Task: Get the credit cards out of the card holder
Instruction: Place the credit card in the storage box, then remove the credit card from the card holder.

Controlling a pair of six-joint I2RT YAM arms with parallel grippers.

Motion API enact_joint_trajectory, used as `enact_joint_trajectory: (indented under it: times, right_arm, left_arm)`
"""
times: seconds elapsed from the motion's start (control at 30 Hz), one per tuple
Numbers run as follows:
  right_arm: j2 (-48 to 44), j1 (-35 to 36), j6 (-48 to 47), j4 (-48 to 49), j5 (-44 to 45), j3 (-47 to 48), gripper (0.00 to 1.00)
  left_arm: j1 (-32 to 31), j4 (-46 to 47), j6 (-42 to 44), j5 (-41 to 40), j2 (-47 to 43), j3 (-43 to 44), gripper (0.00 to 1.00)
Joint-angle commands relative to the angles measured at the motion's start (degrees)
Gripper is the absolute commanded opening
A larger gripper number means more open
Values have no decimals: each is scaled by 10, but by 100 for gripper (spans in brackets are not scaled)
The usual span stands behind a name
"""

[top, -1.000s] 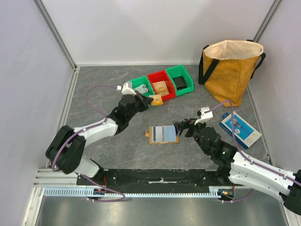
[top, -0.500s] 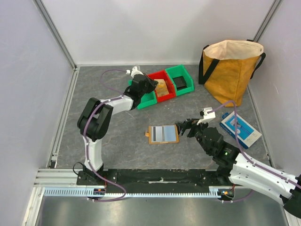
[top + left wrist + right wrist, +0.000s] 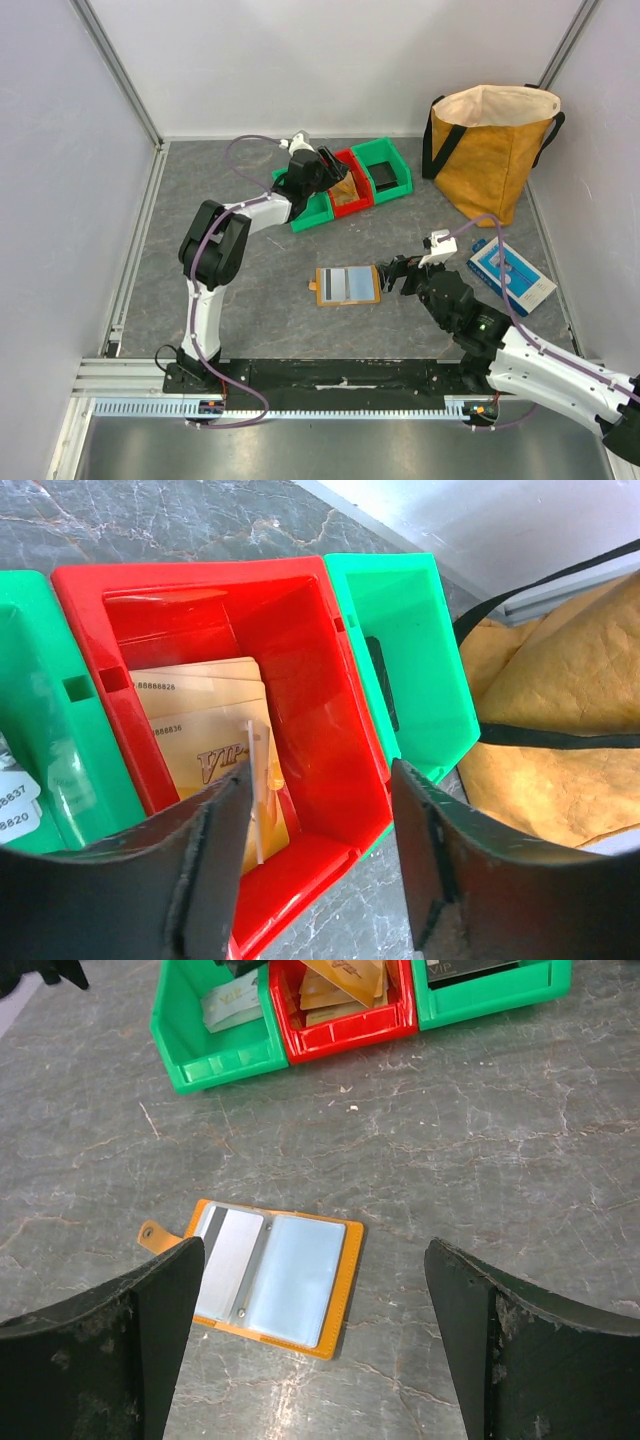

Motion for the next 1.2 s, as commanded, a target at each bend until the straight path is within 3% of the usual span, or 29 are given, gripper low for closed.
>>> enact_joint_trajectory:
  times: [0.0, 0.33, 0.47, 0.77, 0.93, 1.17]
  right_arm:
    - [11, -2, -10, -10, 7, 23, 98]
    - [38, -2, -23, -38, -6, 53, 98]
    - [57, -2, -33, -42, -50, 66, 98]
    - [167, -2, -23, -37, -128, 99, 95]
    - [236, -2, -10, -28, -169, 129, 91]
    - [321, -11, 26, -6, -203, 155, 70]
  left_arm:
    - [6, -41, 71, -9, -62, 0, 68]
    - [-2, -68, 121, 77, -188, -104, 72]
    - [-8, -86, 116, 110, -245, -160, 72]
    - [-49, -259, 187, 115, -396, -290, 72]
    - [-80, -320, 203, 111, -463, -363, 72]
    - [-113, -317, 160, 127, -546, -409, 61]
